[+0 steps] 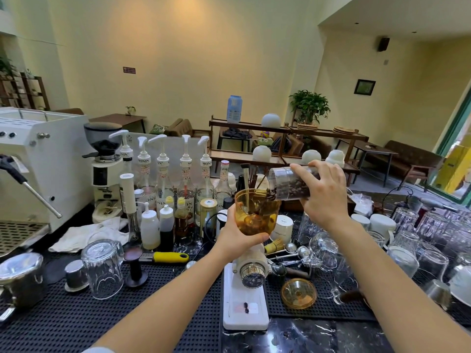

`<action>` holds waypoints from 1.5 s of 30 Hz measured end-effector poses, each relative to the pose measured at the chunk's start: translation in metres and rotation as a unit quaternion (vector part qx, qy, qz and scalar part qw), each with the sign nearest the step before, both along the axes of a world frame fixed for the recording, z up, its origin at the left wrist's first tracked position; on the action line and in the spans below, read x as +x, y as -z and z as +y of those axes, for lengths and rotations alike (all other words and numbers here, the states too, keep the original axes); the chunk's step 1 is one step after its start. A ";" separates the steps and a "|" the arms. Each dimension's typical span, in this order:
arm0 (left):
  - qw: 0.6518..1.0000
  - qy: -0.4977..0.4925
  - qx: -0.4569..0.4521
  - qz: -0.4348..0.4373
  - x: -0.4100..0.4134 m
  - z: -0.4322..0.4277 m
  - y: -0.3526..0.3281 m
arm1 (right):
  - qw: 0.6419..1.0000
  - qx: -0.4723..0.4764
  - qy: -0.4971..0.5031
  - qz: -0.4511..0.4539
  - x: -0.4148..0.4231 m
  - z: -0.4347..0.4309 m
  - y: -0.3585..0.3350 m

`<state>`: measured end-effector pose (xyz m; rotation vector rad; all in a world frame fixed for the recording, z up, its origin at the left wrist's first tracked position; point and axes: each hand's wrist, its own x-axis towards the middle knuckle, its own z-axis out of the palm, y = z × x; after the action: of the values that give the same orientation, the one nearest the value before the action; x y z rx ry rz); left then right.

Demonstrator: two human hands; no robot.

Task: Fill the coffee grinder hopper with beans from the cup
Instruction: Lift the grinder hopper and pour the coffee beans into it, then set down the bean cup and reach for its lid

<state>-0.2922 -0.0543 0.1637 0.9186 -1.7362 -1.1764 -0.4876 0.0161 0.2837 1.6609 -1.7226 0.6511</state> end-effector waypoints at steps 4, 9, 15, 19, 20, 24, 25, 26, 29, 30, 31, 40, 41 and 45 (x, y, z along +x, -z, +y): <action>1.000 0.001 -0.004 0.001 0.000 -0.001 0.001 | 1.000 -0.002 -0.003 0.000 -0.002 -0.001 0.000; 1.000 0.010 -0.008 0.000 0.000 0.000 0.000 | 1.000 0.001 -0.002 0.001 -0.003 -0.003 0.003; 1.000 0.002 -0.006 -0.004 0.000 0.000 0.000 | 1.000 -0.004 -0.004 0.001 -0.004 -0.004 0.003; 1.000 0.002 -0.009 -0.008 0.000 -0.002 0.001 | 1.000 -0.004 -0.002 -0.020 -0.004 -0.006 0.006; 1.000 0.003 -0.010 -0.009 0.000 -0.002 0.002 | 0.999 -0.001 0.000 -0.033 -0.004 -0.006 0.007; 1.000 0.004 -0.014 -0.007 -0.001 -0.004 0.003 | 0.994 0.040 0.007 -0.099 -0.012 -0.003 0.010; 1.000 0.006 -0.014 -0.002 -0.002 -0.005 0.004 | 0.992 0.056 0.005 -0.117 -0.015 -0.002 0.010; 1.000 0.008 -0.013 0.004 -0.002 -0.005 0.005 | 0.988 0.074 -0.001 -0.137 -0.017 -0.001 0.009; 1.000 0.016 -0.014 0.009 -0.001 -0.003 0.005 | 0.970 0.119 -0.047 -0.209 -0.024 0.005 0.012; 1.000 0.021 -0.008 0.009 0.000 -0.004 0.004 | 0.962 0.122 -0.067 -0.236 -0.025 0.009 0.015; 1.000 0.025 -0.004 0.003 0.002 -0.004 0.005 | 0.954 0.120 -0.091 -0.259 -0.025 0.013 0.019; 0.908 0.059 -0.142 -0.389 0.149 -0.001 0.087 | 0.892 0.117 -0.211 -0.383 -0.002 0.063 0.054; 0.893 0.058 -0.143 -0.424 0.173 -0.001 0.103 | 0.892 0.108 -0.218 -0.381 0.006 0.068 0.056; 0.837 0.085 -0.143 -0.520 0.251 -0.003 0.156 | 0.882 0.067 -0.240 -0.399 0.056 0.078 0.067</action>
<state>-0.0409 -0.0569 0.0075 1.3556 -2.8024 -0.4335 -0.4313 0.0945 0.2166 2.1126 -1.8983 1.6737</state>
